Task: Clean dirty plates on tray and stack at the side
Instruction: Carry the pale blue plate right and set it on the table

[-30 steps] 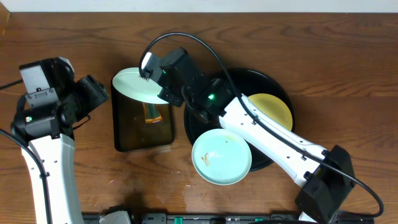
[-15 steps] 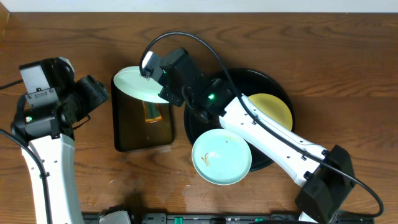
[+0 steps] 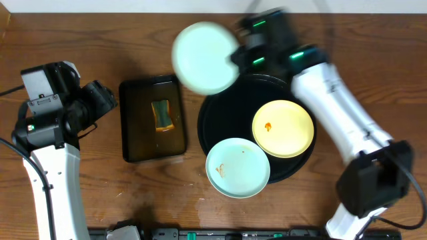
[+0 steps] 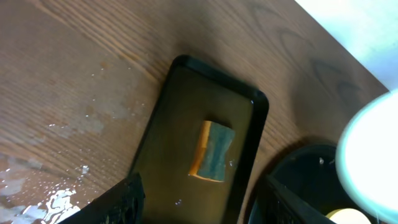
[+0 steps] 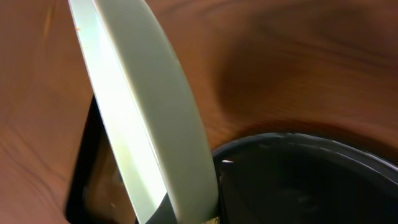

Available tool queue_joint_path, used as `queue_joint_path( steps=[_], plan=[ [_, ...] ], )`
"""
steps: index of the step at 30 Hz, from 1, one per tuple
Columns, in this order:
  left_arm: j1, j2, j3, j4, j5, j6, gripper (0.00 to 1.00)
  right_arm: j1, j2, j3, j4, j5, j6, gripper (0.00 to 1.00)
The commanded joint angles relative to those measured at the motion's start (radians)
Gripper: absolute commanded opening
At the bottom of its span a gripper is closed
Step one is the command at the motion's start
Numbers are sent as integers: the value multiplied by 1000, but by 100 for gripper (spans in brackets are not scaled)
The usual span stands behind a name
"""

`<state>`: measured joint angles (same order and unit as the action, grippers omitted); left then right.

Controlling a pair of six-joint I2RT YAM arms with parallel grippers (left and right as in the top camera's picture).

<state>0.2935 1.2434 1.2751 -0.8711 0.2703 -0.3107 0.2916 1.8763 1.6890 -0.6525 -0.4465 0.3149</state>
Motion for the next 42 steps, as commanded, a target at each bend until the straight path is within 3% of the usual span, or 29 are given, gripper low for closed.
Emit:
queue_joint_path(
  steps=[1,8,13,17,25,32,36,38,42],
  plan=[
    [2,-2,23,14,48,0,60,-191,-27,21,-41,-164,100,1],
    [2,-2,23,32,63,-1,60,-588,-20,4,-194,-134,100,1],
    [2,-2,23,30,63,-1,60,-789,8,-30,-331,-12,99,1],
    [-15,-2,23,28,62,0,60,-934,34,-146,-345,9,100,1],
    [-93,-2,23,48,51,0,60,-1052,40,-401,-230,-10,87,1],
    [-132,-2,23,42,52,0,60,-1038,40,-435,-137,-6,77,2],
    [-185,-1,22,34,51,0,60,-1029,39,-435,-200,-6,77,42],
    [-219,3,22,38,51,0,60,-1028,34,-435,-237,-6,61,50],
    [-288,34,22,46,50,4,60,-1016,-7,-434,-269,-11,-8,55]
  ],
)
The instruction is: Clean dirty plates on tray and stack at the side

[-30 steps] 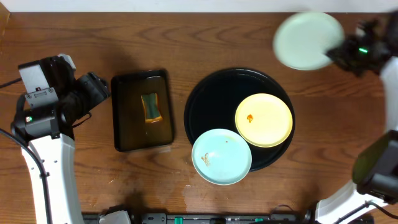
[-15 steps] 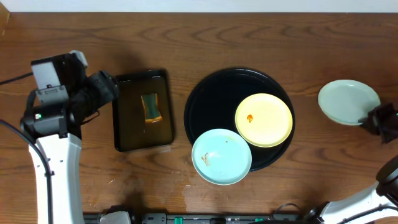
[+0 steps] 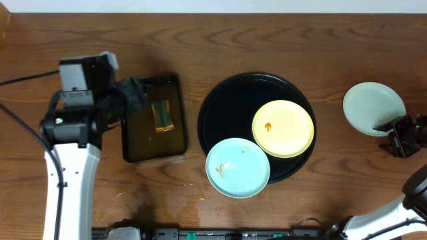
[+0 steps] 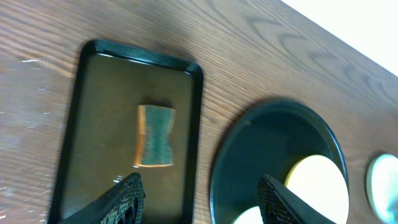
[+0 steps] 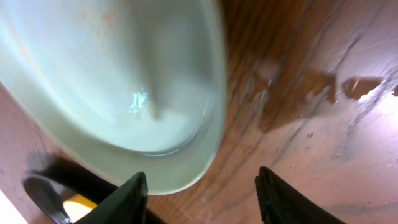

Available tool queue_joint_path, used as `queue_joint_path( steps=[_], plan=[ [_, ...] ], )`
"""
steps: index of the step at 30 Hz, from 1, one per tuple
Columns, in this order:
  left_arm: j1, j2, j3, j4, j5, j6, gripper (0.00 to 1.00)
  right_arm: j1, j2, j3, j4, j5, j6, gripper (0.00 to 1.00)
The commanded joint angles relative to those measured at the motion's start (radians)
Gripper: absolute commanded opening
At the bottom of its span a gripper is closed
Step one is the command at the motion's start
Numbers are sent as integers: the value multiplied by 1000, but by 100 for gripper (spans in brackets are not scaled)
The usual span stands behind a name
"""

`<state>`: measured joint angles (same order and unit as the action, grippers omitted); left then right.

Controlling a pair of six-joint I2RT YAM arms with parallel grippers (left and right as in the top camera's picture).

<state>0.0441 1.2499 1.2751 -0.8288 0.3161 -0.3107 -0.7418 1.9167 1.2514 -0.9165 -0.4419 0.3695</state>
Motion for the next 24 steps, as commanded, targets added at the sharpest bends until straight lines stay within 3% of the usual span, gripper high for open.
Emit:
queue_joint_path(
  steps=[1,5,8,12,18,24],
  plan=[
    [-58,43,22,6,5,4,60,25,-68,3,-6,-25,-85,56],
    [-131,114,22,13,5,4,60,96,-184,3,3,-101,-231,53],
    [-186,173,22,34,5,4,60,213,-278,3,5,-77,-256,50],
    [-246,235,22,78,6,8,60,401,-317,3,-1,39,-264,37],
    [-351,294,22,148,6,129,59,665,-264,2,5,379,-269,37],
    [-475,410,19,333,6,194,49,761,-233,3,83,422,-220,38]
  ],
)
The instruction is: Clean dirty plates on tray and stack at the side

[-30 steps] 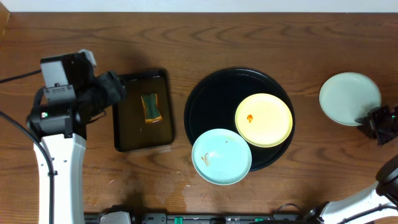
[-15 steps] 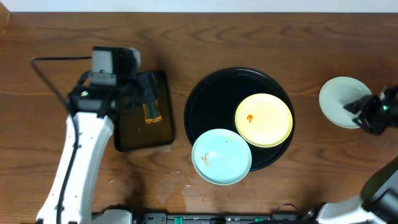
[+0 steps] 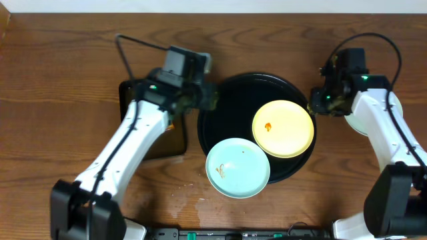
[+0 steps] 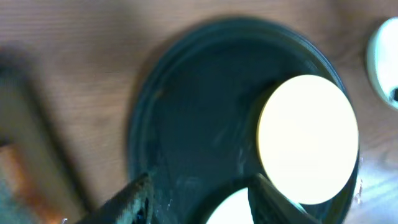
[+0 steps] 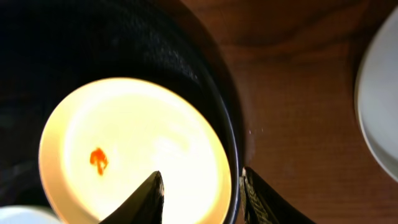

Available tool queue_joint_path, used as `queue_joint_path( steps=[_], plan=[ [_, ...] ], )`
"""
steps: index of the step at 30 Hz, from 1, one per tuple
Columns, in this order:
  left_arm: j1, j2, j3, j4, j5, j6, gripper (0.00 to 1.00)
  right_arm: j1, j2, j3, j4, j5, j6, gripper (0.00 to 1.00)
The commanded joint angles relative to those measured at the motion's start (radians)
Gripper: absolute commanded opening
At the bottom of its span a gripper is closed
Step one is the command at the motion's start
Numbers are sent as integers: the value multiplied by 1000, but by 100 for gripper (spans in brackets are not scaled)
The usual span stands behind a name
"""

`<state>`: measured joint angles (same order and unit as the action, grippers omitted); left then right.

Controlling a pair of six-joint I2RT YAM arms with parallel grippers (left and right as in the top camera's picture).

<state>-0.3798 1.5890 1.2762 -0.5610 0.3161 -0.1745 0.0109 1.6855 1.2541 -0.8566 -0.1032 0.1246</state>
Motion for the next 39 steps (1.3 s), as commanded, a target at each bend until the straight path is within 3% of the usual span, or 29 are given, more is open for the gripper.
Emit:
queue_joint_path(
  steps=[1,6,12,15,23,28,33,39],
  plan=[
    [-71,100,18,103,6,53,49,5,-5,1,27,68,27,38],
    [-172,233,18,269,42,-27,47,-5,-8,1,9,31,28,39],
    [-270,360,18,401,26,-29,46,-5,-8,1,-19,30,36,39],
    [-296,406,18,398,-69,-29,41,-5,-8,1,-19,19,35,39],
    [-307,454,16,373,-72,-29,33,-3,-8,1,-24,11,36,38],
    [-307,466,8,353,-159,-28,30,-3,-8,1,-26,8,36,38],
    [-306,466,4,349,-174,-25,8,-3,-8,1,-26,8,36,38],
    [-299,465,4,345,-303,-25,7,-3,-8,1,-26,8,39,37]
  ],
)
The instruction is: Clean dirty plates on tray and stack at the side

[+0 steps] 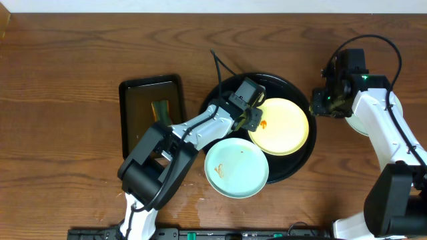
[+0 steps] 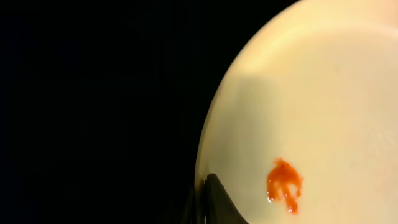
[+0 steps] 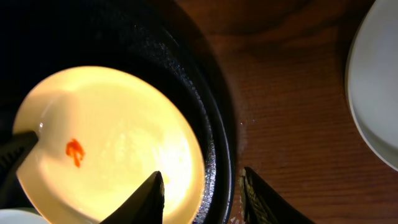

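Note:
A yellow plate [image 1: 283, 128] with a red sauce stain [image 2: 284, 184] lies on the round black tray [image 1: 220, 100]. My left gripper [image 2: 202, 186] is shut on the plate's left rim [image 1: 253, 121]. A light blue plate [image 1: 237, 168] with a small smear overlaps the tray's front edge. My right gripper [image 3: 201, 171] is open and straddles the tray's right rim [image 3: 217, 130], beside the yellow plate [image 3: 118, 149]. A clean pale green plate [image 3: 376, 87] sits on the table to the right of the tray, half hidden under my right arm in the overhead view.
A rectangular black tray [image 1: 133, 127] holding a yellow-green sponge [image 1: 160, 109] stands left of the round tray. Wet patches show on the wooden table [image 1: 80, 53] near its front edge.
My left gripper was open above the round tray's left part. It is now shut on the yellow plate's left rim, and the plate has shifted a little to the left. The right gripper has barely moved.
My right gripper held the pale green plate above the table between the two trays. Then that plate lay at the table's right side beside the open right gripper. Later both grippers were open over the round tray. Now the left one grips the yellow plate.

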Available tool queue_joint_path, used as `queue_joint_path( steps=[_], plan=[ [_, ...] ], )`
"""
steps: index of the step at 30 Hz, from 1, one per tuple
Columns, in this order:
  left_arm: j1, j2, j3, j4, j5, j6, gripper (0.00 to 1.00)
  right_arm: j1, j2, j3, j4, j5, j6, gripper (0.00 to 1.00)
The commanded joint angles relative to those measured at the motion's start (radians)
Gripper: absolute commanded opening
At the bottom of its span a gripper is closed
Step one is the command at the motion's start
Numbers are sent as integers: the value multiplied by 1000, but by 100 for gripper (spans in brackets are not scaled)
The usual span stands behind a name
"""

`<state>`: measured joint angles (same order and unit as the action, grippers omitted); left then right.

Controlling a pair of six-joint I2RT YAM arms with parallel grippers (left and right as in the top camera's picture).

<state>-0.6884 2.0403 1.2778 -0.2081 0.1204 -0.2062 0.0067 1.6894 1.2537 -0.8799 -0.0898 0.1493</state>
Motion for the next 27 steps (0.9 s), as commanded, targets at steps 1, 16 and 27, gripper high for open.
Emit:
queue_joint_path(
  steps=[1,16,27],
  plan=[
    [16,12,3,-8,-124,6,8,1,-12,2,-3,-5,14,38],
    [203,-16,11,-46,66,-95,10,35,41,-1,64,-350,-190,40],
    [206,-234,11,-164,74,-94,53,128,232,-1,222,-303,-74,39]
  ],
)
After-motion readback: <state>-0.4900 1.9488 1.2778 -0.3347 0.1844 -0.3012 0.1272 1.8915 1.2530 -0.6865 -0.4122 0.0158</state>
